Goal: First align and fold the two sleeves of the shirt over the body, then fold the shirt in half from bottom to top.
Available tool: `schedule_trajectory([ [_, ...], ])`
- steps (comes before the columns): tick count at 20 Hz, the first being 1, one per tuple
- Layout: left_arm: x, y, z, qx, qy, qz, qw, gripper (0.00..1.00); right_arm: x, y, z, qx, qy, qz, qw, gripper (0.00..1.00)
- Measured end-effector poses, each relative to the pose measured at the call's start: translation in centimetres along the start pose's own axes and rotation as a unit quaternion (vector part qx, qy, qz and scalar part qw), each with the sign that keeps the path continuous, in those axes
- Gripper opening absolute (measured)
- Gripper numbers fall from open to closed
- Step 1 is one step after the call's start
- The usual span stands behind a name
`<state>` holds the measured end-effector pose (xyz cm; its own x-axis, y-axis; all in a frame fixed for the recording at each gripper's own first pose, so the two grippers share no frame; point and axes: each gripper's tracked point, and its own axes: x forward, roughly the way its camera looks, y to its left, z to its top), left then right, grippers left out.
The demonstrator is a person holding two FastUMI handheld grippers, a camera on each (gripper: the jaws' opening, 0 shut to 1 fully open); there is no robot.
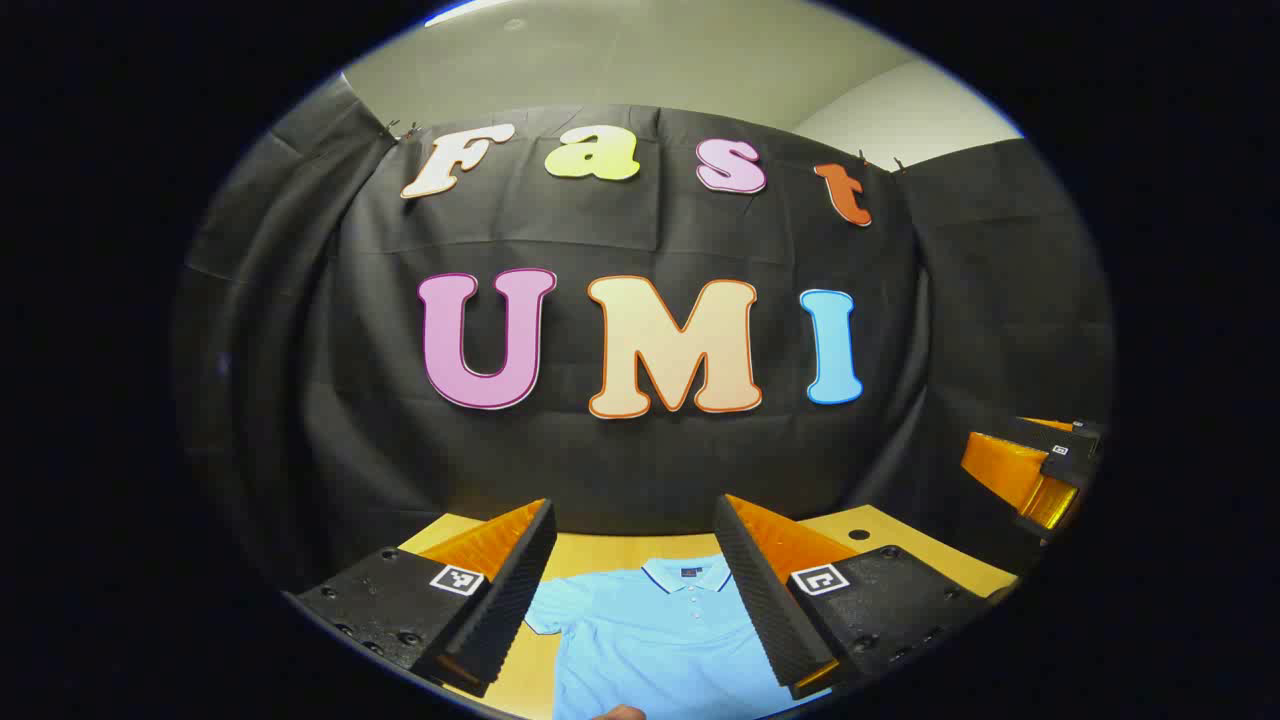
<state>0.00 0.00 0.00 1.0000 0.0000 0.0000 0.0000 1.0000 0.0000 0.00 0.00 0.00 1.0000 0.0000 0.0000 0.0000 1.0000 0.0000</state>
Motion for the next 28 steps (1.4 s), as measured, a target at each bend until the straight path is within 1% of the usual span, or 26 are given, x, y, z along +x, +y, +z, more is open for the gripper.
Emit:
schedule_trajectory([
  [4,0.3,0.5,0.2,0.002,-0.002,0.005,1.0,0.95,0.3,0.2,-0.5,-0.002,0.007,0.001,1.0,0.98],
  [13,0.8,0.4,0.5,0.007,-0.008,-0.001,1.0,0.94,1.1,0.4,-0.9,-0.008,0.016,0.0,1.0,0.98],
  [16,1.0,0.8,0.5,0.008,-0.009,-0.002,1.0,0.95,1.7,0.4,-1.7,-0.011,0.022,-0.001,1.0,0.98],
  [19,1.1,0.9,0.8,0.003,-0.012,-0.006,1.0,0.95,3.0,0.0,-2.5,-0.016,0.029,-0.007,0.999,0.98],
  [23,1.6,1.6,1.3,0.011,-0.021,-0.007,1.0,0.94,5.7,-1.2,-4.3,-0.03,0.043,-0.024,0.998,0.98],
  [28,2.5,3.0,1.1,0.008,-0.017,0.001,1.0,0.95,9.8,-3.6,-8.6,-0.059,0.084,-0.05,0.993,0.98],
])
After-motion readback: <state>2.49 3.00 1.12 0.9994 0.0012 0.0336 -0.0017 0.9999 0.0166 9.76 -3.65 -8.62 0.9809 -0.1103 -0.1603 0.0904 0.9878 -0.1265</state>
